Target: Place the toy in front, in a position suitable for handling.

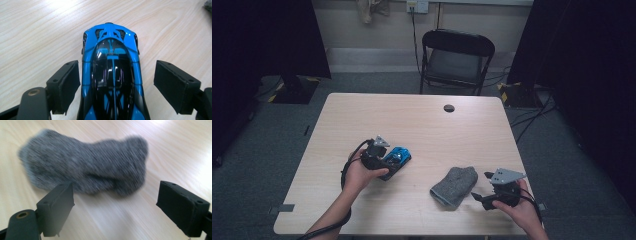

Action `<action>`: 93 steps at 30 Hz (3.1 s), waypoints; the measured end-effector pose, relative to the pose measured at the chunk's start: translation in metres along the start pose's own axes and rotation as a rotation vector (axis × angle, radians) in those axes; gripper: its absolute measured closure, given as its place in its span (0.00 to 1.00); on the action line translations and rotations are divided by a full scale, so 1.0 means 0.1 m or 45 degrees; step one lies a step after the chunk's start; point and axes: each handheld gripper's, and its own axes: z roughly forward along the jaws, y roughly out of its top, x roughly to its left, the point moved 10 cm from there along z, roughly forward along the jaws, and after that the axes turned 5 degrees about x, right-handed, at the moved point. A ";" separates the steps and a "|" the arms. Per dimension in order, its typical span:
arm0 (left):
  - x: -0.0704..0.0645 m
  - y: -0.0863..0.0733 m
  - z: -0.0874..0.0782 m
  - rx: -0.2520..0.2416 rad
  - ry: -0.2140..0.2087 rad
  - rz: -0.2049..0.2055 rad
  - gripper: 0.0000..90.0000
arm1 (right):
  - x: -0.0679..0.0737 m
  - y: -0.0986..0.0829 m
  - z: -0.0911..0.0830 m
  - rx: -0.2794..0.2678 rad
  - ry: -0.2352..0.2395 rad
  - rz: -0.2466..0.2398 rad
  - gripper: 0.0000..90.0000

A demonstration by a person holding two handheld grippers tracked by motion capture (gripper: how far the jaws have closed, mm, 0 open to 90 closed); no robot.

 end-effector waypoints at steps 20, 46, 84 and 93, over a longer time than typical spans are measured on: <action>-0.02 -0.26 -0.31 -0.069 -0.016 -0.005 0.22 | 0.37 0.43 0.58 0.030 0.078 -0.107 0.15; -0.07 -0.32 -0.33 -0.065 -0.076 -0.008 0.21 | 0.29 0.61 0.52 0.022 0.163 -0.189 0.15; 0.08 -0.21 0.19 -0.010 -0.006 -0.047 0.17 | 0.32 0.58 1.00 0.075 0.058 0.030 0.22; 0.03 -0.10 0.30 -0.034 0.018 0.039 0.27 | 0.32 0.53 1.04 0.060 0.053 0.047 0.22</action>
